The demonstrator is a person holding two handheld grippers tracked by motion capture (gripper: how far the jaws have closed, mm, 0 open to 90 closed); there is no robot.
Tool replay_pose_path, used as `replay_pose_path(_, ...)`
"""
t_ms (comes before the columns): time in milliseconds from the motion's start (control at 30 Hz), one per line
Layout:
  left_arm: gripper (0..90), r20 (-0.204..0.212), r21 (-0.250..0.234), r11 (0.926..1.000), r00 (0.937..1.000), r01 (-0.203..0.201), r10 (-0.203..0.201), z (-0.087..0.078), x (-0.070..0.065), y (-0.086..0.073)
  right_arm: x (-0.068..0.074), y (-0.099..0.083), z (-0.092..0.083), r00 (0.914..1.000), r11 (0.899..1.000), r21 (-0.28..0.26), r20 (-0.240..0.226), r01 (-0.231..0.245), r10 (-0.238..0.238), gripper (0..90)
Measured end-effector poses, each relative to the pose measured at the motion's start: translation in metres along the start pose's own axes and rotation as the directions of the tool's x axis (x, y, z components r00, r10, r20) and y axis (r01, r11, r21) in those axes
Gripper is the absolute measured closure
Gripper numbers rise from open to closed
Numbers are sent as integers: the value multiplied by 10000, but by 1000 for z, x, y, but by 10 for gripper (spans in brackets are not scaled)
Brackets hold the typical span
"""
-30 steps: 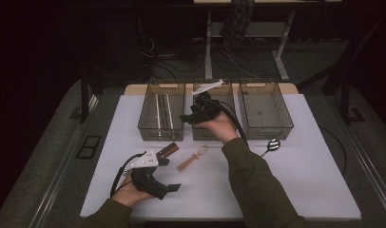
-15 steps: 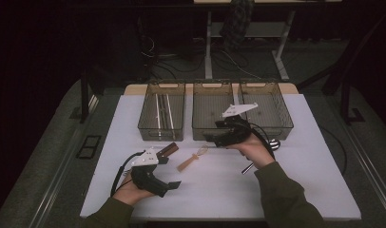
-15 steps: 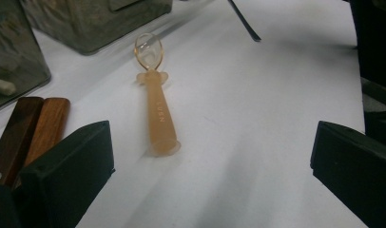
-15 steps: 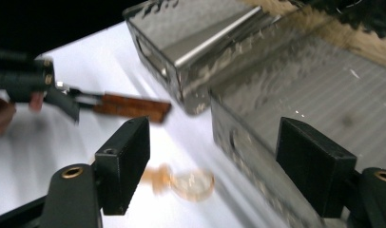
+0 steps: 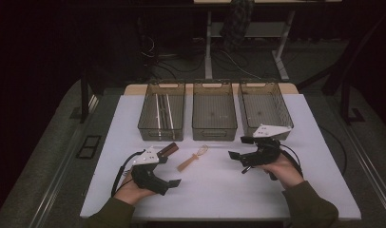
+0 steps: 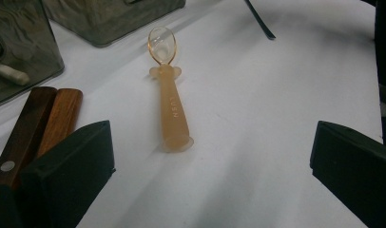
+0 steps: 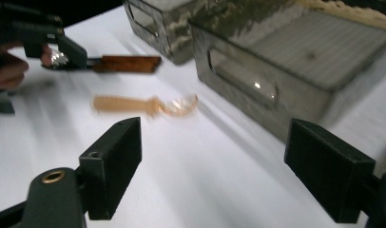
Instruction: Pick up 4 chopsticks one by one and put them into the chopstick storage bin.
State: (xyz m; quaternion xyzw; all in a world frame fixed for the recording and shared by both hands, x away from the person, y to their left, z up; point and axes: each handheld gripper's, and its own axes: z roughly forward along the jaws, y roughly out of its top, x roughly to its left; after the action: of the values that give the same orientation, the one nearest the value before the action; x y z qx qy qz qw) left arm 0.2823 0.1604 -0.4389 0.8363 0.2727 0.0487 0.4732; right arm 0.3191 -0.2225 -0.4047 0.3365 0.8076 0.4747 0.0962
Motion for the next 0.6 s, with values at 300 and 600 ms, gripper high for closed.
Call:
replay_pose_path(300,7,-21,131,9998,9999,-169,169,1,-4,1,-3,-41,-28,9995,9996,-217,265,-164,169,185)
replay_pose_path(600,47,-313,242,9995,9993,-192,200,-2,-5,5,-6,-69,-44,9994,9999,-129,349,-17,21,185)
